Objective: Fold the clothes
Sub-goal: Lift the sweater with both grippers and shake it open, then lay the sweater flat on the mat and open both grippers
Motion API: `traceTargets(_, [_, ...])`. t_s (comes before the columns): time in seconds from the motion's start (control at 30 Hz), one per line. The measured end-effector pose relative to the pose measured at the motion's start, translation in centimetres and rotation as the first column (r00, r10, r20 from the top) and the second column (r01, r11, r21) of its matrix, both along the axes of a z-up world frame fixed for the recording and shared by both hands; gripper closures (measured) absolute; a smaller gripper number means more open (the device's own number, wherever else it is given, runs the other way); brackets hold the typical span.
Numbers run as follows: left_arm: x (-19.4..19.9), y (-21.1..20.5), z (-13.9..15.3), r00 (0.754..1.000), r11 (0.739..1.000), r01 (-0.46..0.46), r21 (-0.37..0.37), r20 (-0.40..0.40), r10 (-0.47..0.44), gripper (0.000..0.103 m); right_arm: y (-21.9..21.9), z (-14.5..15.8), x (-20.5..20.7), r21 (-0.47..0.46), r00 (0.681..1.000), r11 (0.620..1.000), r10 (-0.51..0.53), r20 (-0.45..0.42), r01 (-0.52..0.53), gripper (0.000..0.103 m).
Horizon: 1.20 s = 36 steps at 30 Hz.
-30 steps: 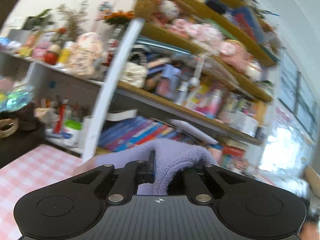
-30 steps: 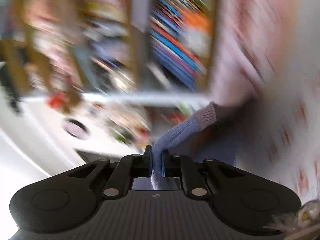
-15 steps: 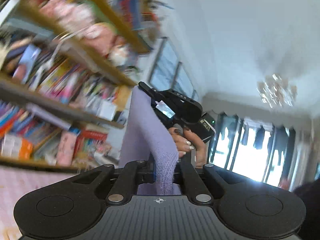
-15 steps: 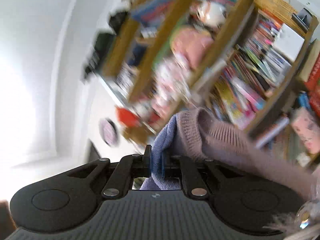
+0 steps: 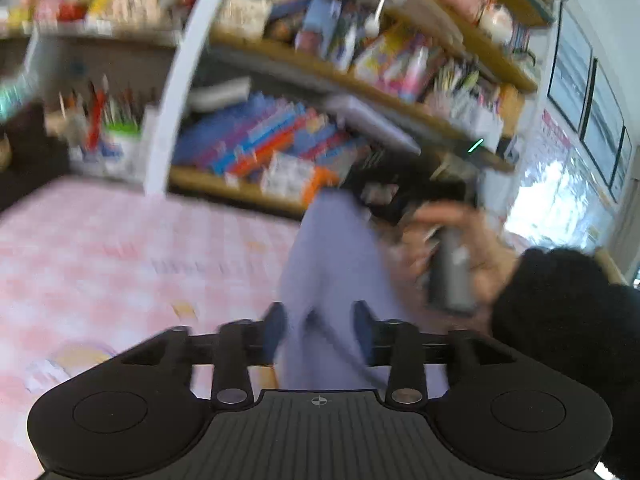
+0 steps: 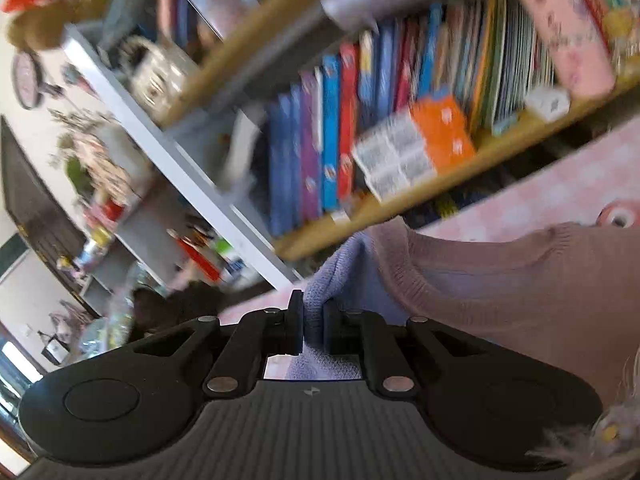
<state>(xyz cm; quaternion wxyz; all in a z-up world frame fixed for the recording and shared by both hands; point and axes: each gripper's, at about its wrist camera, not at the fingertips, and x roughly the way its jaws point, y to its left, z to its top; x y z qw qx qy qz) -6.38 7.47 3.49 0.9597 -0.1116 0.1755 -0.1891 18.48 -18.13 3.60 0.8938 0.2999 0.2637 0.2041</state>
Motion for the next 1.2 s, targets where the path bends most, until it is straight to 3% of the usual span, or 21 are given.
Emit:
traceTargets(0.07, [-0.4,-0.2,0.9,0.999,0.999,-0.009,0.038,0.049,0.007,0.051,0.9,-0.9,0.9,-0.020,0.999,1.000,0.011,-0.032,-0.012,0.087])
traceTargets(0.1, [-0.5,-0.5,1.2,0.998,0.998,-0.008,0.055,0.067,0.004,0.051,1.2,-0.7,1.2,-0.058,0.999,0.998,0.001,-0.043,-0.004,0.071])
traceTargets(0.17, [-0.6,-1.5,1.5,0.997,0.996,0.023,0.087,0.077,-0.029,0.049,1.0,-0.1,0.0,-0.109,1.000,0.994,-0.011,-0.021,0.009,0.050])
traceTargets(0.3, [-0.5,-4.2,1.0,0.991,0.984,0.115,0.134,0.054,-0.123,0.048,-3.1,1.4,-4.9,-0.148,0.998,0.989,0.021,0.054,-0.013,0.051])
traceTargets(0.4, [-0.6,-7.0,0.3,0.977,0.964,0.205,0.170,0.021,-0.212,0.048,-6.7,1.5,-10.0,-0.306,0.998,0.952,0.000,0.064,0.020,0.049])
traceTargets(0.53, [-2.0,-11.2,-0.8,0.941,0.910,0.330,0.252,-0.015,-0.337,0.048,-12.0,-0.7,-19.2,-0.495,0.994,0.862,-0.086,0.068,0.108,0.048])
traceTargets(0.63, [-3.5,-13.9,-1.5,0.910,0.857,0.406,0.317,-0.051,-0.413,0.047,-15.4,-3.0,-25.3,-0.490,0.988,0.858,-0.148,0.049,0.153,0.049])
traceTargets(0.7, [-4.4,-15.4,-1.9,0.892,0.829,0.444,0.339,-0.077,-0.446,0.047,-17.0,-4.3,-28.2,-0.472,0.985,0.866,-0.170,0.035,0.166,0.064])
traceTargets(0.8, [-6.3,-17.5,-1.8,0.858,0.770,0.494,0.404,-0.081,-0.508,0.047,-17.2,-5.2,-29.7,-0.488,0.987,0.859,-0.156,0.043,0.157,0.069])
traceTargets(0.9, [-7.5,-19.0,-2.1,0.828,0.707,0.524,0.475,-0.091,-0.553,0.036,-16.7,-5.0,-29.3,-0.435,0.991,0.891,-0.115,0.062,0.131,0.069])
traceTargets(0.97, [-7.8,-19.9,-2.5,0.817,0.680,0.541,0.496,-0.117,-0.565,0.034,-16.2,-5.2,-28.8,-0.419,0.992,0.899,-0.108,0.067,0.126,0.069])
traceTargets(1.07, [-7.9,-21.0,-3.2,0.825,0.665,0.526,0.530,-0.129,-0.550,0.034,-15.5,-5.8,-28.2,-0.412,0.993,0.903,-0.107,0.059,0.122,0.069])
traceTargets(1.2, [-7.8,-22.3,-3.8,0.858,0.668,0.455,0.588,-0.089,-0.506,0.034,-15.2,-6.7,-27.9,-0.415,0.992,0.902,-0.119,0.028,0.120,0.069])
